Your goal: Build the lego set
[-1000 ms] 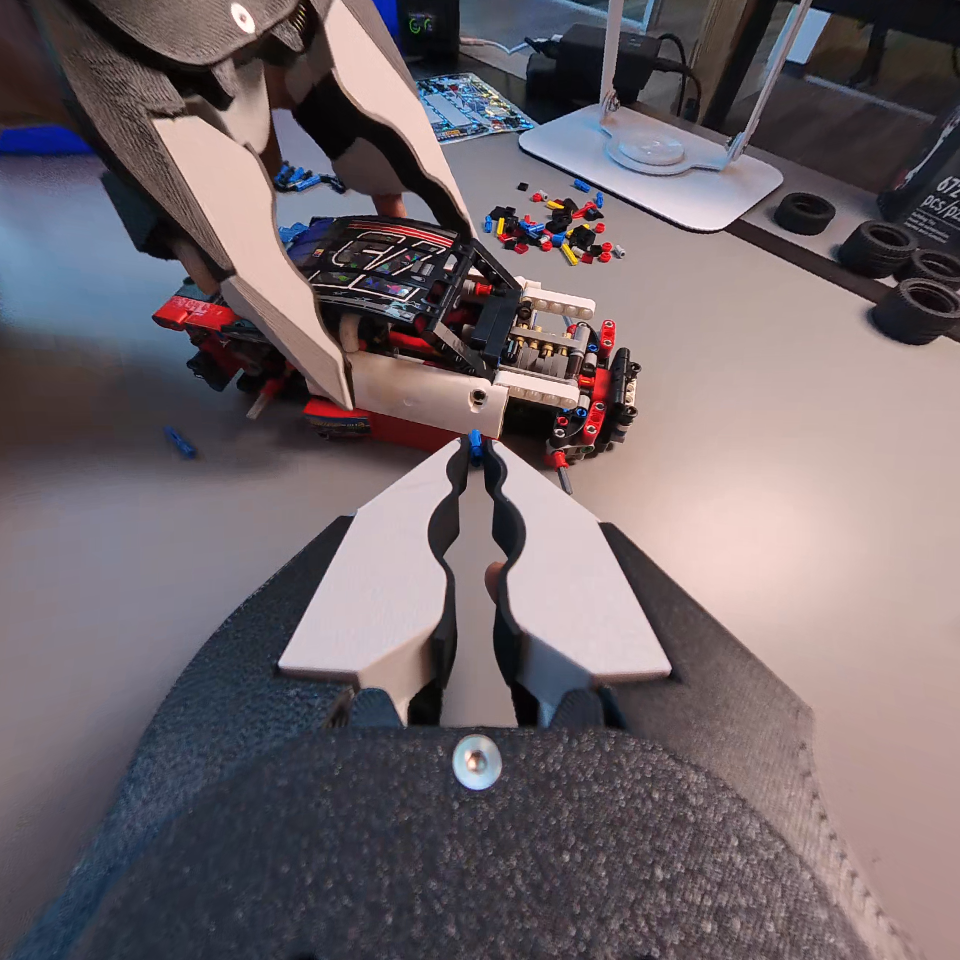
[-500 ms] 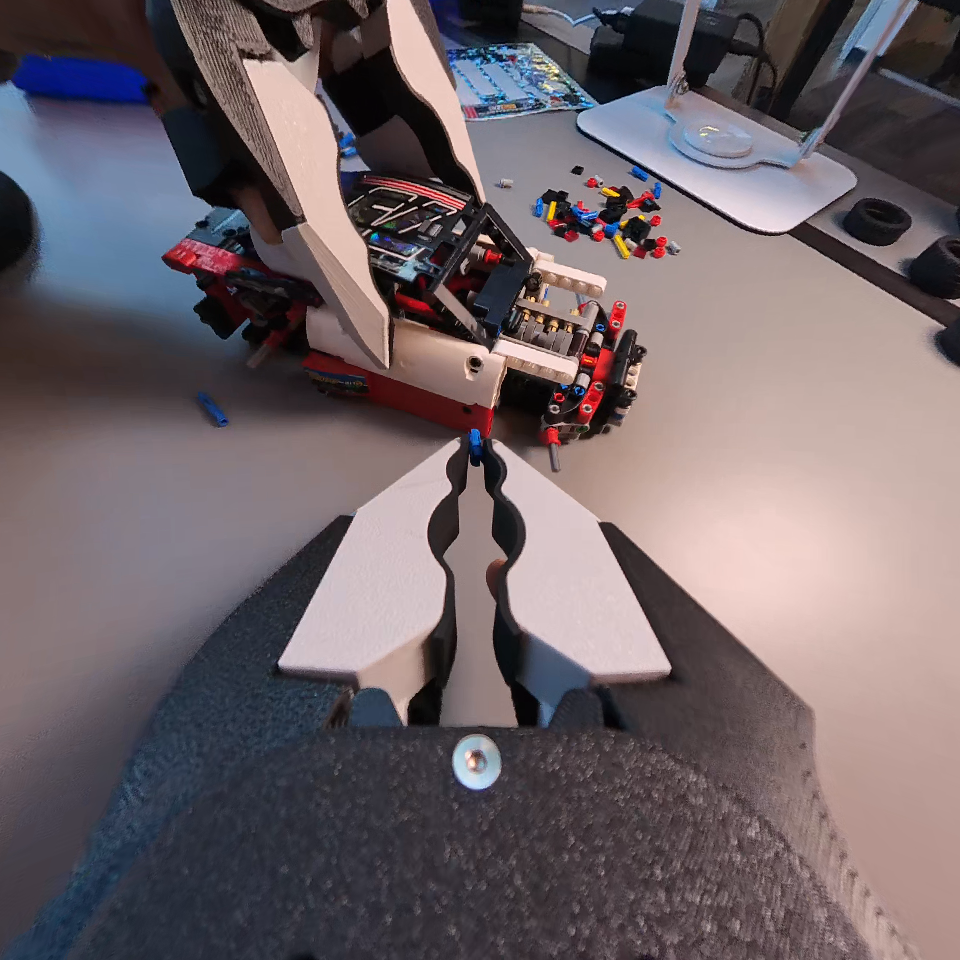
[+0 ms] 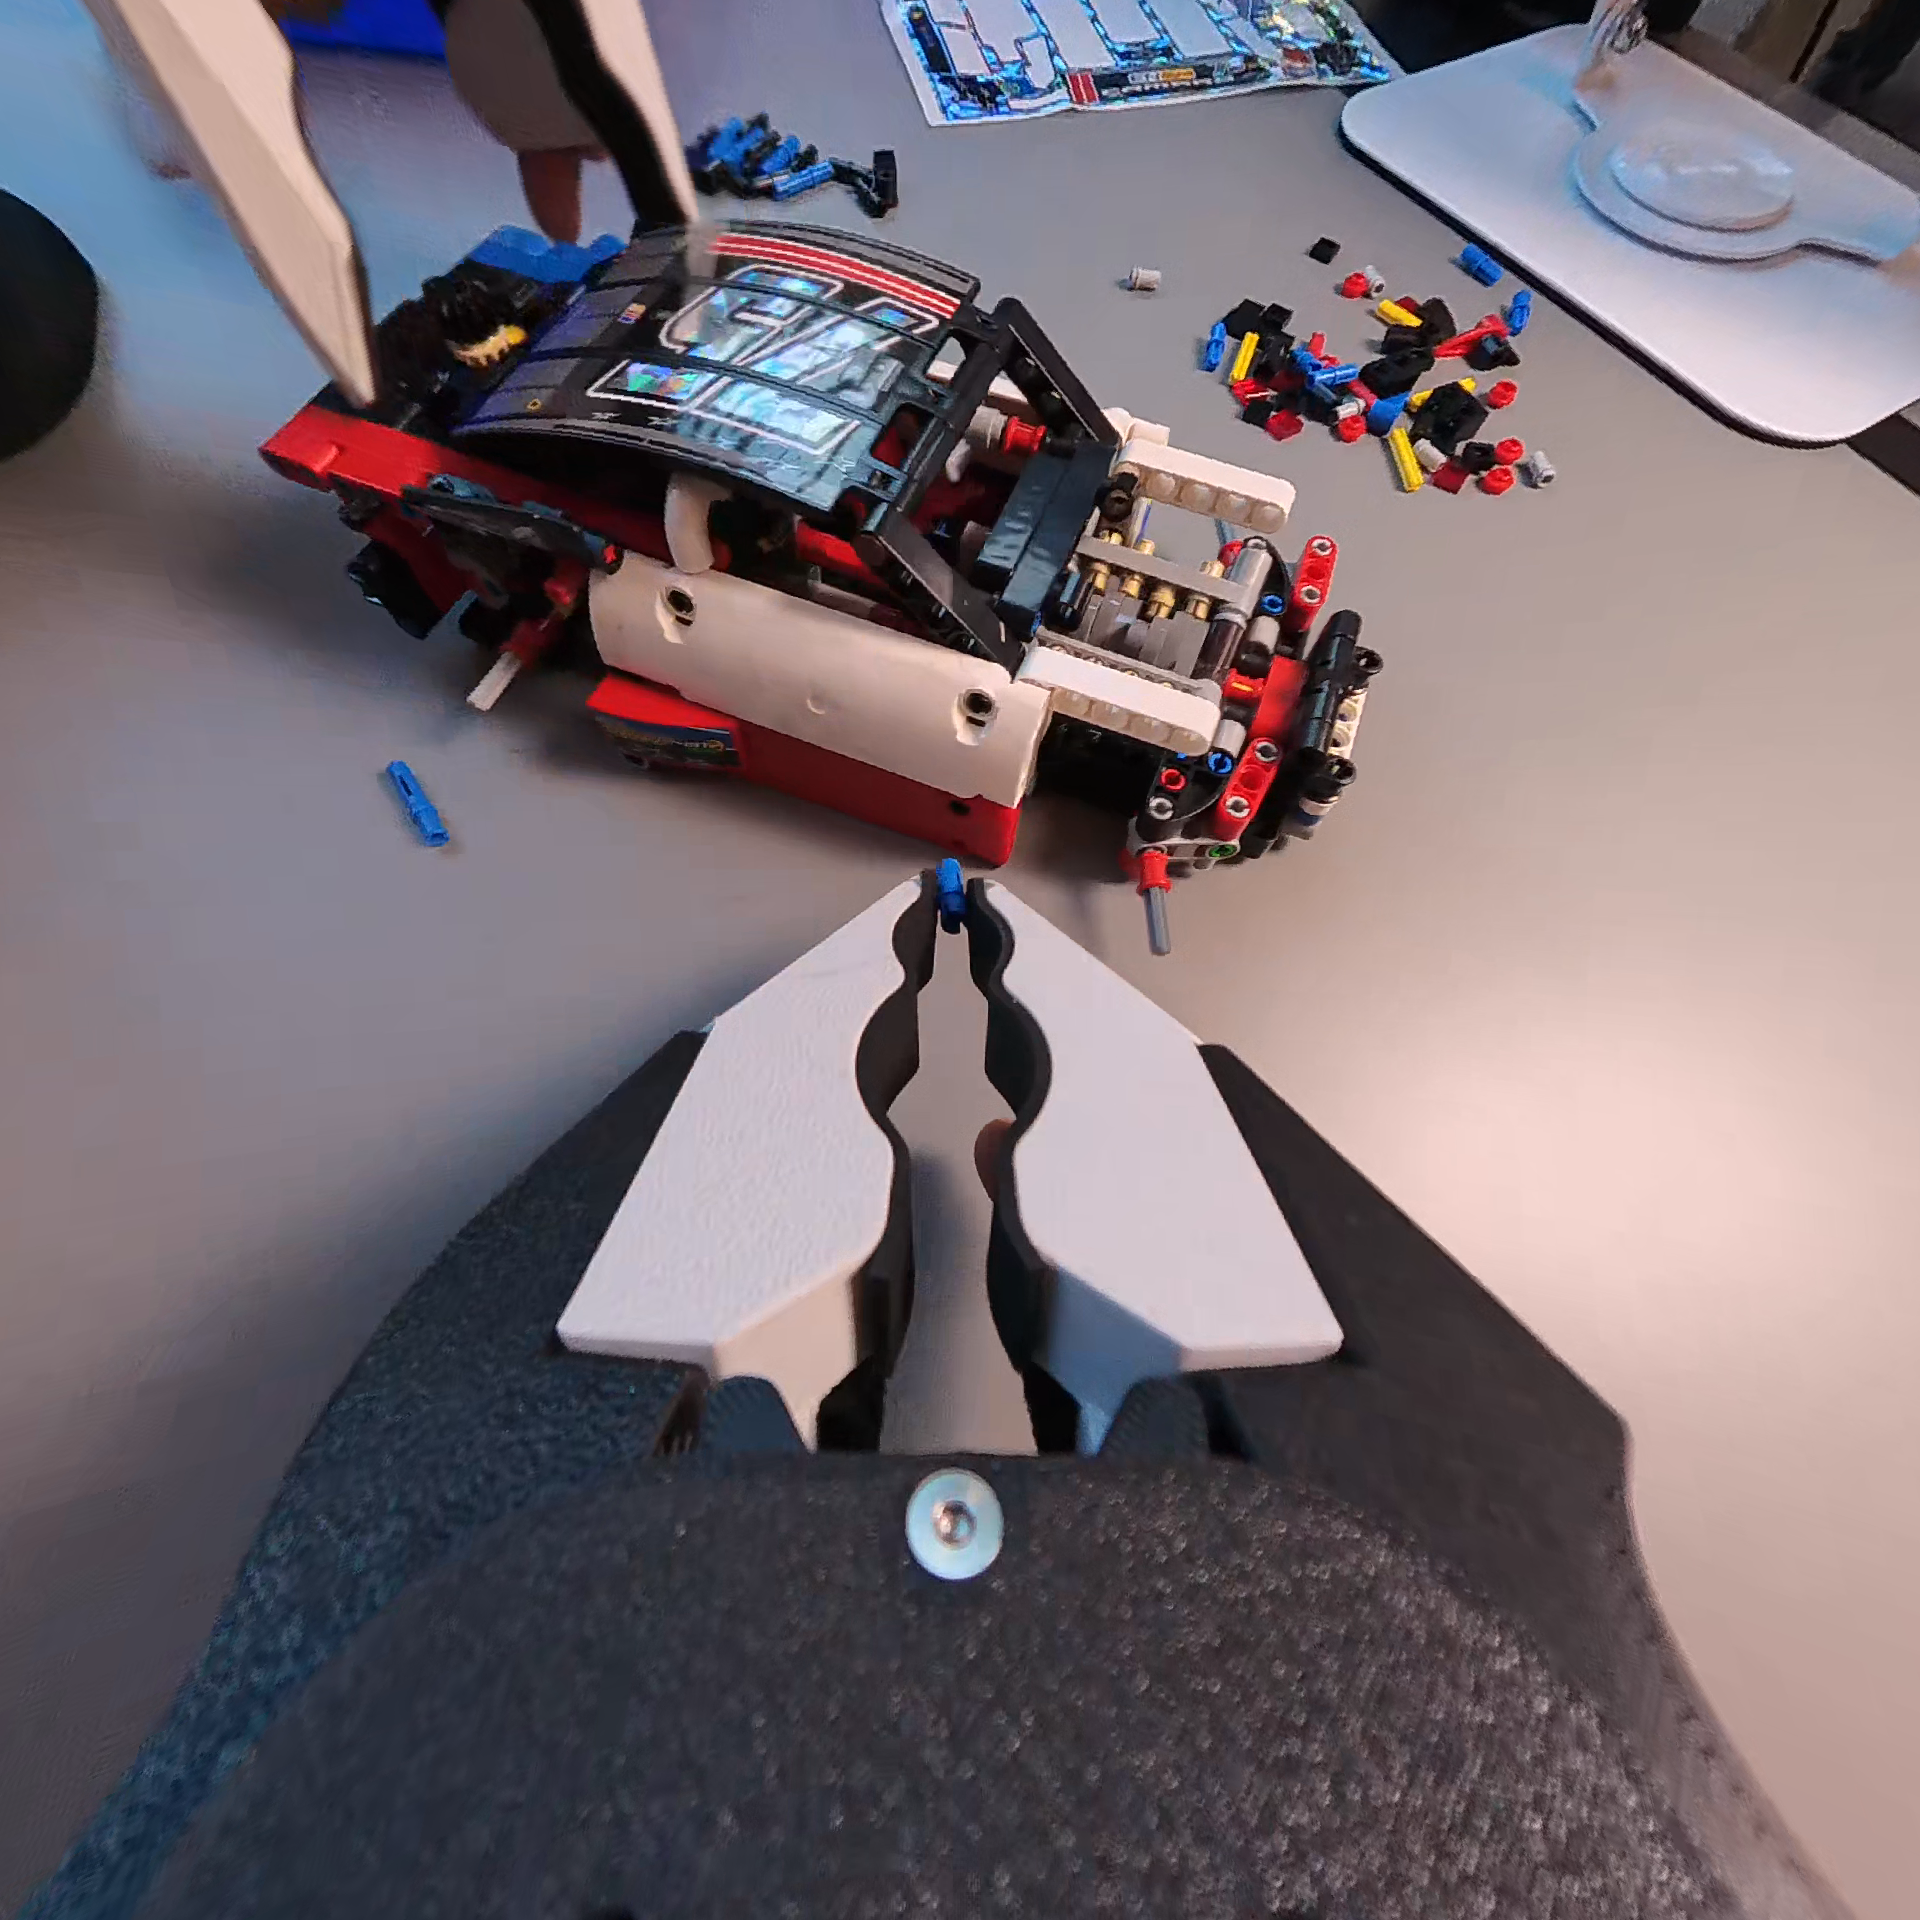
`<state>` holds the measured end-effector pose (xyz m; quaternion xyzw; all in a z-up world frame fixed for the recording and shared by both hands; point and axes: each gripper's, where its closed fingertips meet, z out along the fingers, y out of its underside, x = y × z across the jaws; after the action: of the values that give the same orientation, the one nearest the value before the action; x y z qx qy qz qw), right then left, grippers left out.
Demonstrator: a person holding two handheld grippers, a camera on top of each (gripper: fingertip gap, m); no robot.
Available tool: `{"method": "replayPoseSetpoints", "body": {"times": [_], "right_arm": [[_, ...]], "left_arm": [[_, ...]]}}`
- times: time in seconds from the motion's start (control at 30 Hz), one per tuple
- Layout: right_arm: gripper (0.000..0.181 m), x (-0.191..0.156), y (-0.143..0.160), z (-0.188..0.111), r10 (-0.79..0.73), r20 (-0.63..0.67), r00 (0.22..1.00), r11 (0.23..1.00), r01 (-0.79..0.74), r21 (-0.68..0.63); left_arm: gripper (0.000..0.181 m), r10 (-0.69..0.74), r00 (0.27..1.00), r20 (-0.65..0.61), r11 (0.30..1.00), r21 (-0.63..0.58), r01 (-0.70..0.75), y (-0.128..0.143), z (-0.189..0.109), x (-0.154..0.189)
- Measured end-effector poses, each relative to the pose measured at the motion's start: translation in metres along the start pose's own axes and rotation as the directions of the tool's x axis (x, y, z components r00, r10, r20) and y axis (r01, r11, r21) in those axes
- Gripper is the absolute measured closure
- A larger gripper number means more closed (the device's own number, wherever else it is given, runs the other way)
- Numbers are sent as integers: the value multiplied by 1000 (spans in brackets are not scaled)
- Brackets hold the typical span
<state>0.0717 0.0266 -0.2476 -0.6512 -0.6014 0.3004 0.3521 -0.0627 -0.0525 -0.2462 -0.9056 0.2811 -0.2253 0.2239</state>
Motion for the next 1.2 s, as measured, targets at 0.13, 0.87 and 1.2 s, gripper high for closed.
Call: {"method": "replayPoseSetpoints", "body": {"times": [0.13,0.87,1.2], "right_arm": [[179,9,7,8,49,30,998,999,-48,-22],[179,-25,-77,-54,-29,401,916,851,-188,491],[178,-28,-64,-46,-115,337,934,881,-61,469]], "left_arm": [[86,21,1000,-8,1000,11,-21,8,6,24],[159,603,742,293,644,370,-670,-141,19,96],[179,683,687,248,633,269,-726,-133,34,92]]}}
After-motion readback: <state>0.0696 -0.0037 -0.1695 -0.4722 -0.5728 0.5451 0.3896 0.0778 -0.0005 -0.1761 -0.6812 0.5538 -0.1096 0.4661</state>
